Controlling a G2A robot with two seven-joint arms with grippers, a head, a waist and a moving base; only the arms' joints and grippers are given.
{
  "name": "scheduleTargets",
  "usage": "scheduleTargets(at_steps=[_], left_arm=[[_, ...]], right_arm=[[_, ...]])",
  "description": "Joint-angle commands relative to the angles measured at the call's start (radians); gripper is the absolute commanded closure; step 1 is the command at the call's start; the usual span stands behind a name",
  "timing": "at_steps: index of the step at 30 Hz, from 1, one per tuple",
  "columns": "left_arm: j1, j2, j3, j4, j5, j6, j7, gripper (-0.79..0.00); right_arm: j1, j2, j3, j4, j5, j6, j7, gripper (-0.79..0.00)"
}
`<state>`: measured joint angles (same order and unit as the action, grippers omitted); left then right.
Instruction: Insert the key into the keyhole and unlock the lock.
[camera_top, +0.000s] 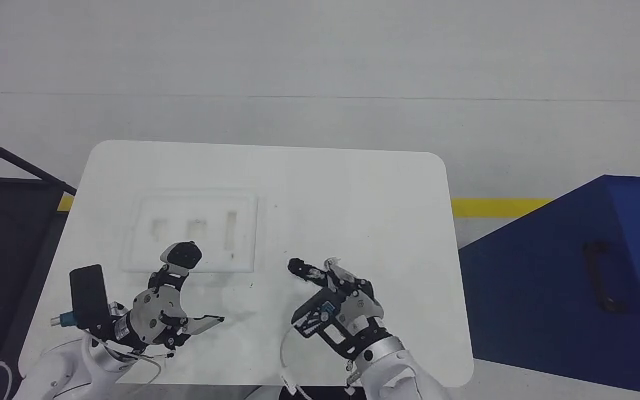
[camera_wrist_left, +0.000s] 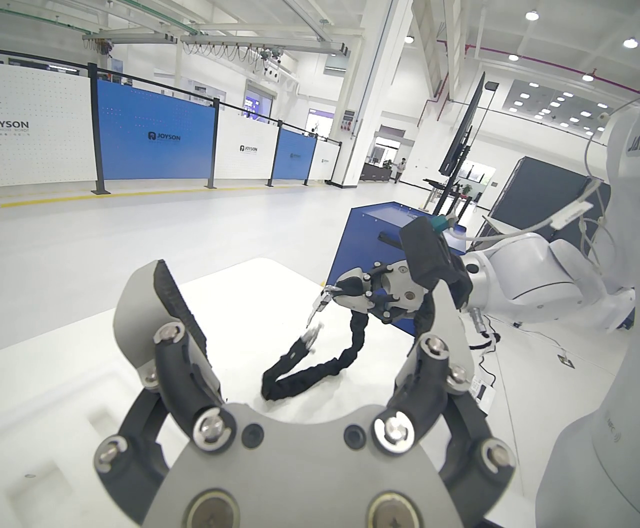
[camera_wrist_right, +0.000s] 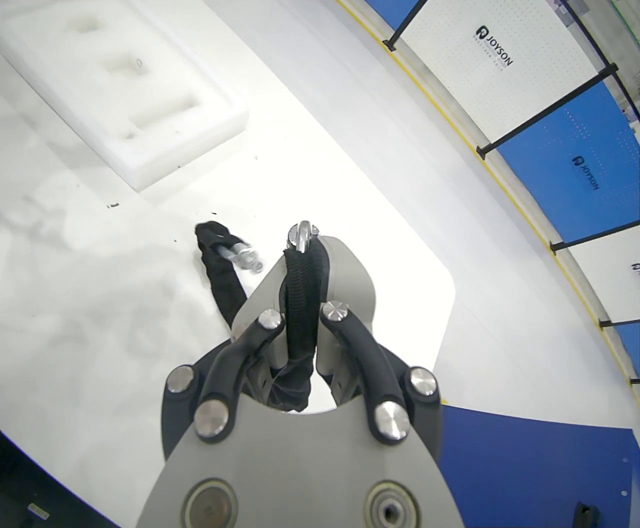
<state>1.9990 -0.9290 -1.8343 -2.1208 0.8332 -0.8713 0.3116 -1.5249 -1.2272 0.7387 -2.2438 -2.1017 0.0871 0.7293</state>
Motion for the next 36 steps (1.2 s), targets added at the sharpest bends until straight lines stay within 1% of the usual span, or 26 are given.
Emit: scheduleTargets(at_steps=[1, 2, 3, 9, 12, 14, 17, 19, 20, 22, 24, 27, 32, 35, 36], left_arm=[[0.0, 0.0, 0.0, 0.0, 0.0, 0.0, 0.0, -0.785], [0.0, 0.0, 0.0, 0.0, 0.0, 0.0, 0.0, -0.785], [0.0, 0.0, 0.0, 0.0, 0.0, 0.0, 0.0, -0.785], [0.0, 0.0, 0.0, 0.0, 0.0, 0.0, 0.0, -0.785], [0.0, 0.0, 0.0, 0.0, 0.0, 0.0, 0.0, -0.785], [0.0, 0.0, 0.0, 0.0, 0.0, 0.0, 0.0, -0.785], [0.0, 0.0, 0.0, 0.0, 0.0, 0.0, 0.0, -0.785], [0.0, 0.0, 0.0, 0.0, 0.0, 0.0, 0.0, -0.785], [0.0, 0.0, 0.0, 0.0, 0.0, 0.0, 0.0, -0.785], [-0.013, -0.003, -0.007, -0.002, -0.02, 0.047, -0.001, -0.785], [-0.023, -0.008, -0.018, 0.008, -0.099, 0.092, 0.022, -0.785], [-0.039, -0.012, -0.043, 0.015, -0.185, 0.138, 0.017, -0.785], [-0.038, -0.013, -0.046, 0.014, -0.194, 0.145, 0.014, -0.785], [-0.038, -0.013, -0.046, 0.014, -0.194, 0.145, 0.014, -0.785], [-0.038, -0.013, -0.046, 0.014, -0.194, 0.145, 0.014, -0.785]], right_arm=[[0.011, -0.003, -0.002, -0.003, 0.036, -0.023, -0.015, 0.0], [0.011, -0.002, -0.008, 0.005, 0.04, -0.044, -0.023, 0.0], [0.01, -0.004, -0.003, 0.0, 0.074, -0.04, -0.028, 0.0], [-0.014, -0.02, 0.08, -0.084, 0.483, 0.019, -0.088, 0.0], [-0.042, -0.031, 0.115, -0.106, 0.754, 0.076, -0.116, 0.0], [-0.046, -0.04, 0.163, -0.105, 1.021, 0.093, -0.115, 0.0], [-0.024, -0.046, 0.272, -0.039, 1.391, 0.059, -0.079, 0.0], [-0.002, -0.047, 0.324, 0.014, 1.581, 0.034, -0.029, 0.0], [0.008, -0.048, 0.347, 0.039, 1.652, 0.029, -0.015, 0.0], [0.024, -0.047, 0.38, 0.082, 1.743, 0.027, 0.006, 0.0], [0.036, -0.048, 0.398, 0.119, 1.812, 0.027, 0.017, 0.0], [0.054, -0.049, 0.413, 0.185, 1.874, 0.038, 0.01, 0.0], [0.105, -0.051, 0.407, 0.308, 1.908, 0.062, 0.001, 0.0], [0.149, -0.055, 0.383, 0.401, 1.916, 0.119, 0.016, 0.0], [0.165, -0.057, 0.375, 0.424, 1.924, 0.128, 0.014, -0.105]])
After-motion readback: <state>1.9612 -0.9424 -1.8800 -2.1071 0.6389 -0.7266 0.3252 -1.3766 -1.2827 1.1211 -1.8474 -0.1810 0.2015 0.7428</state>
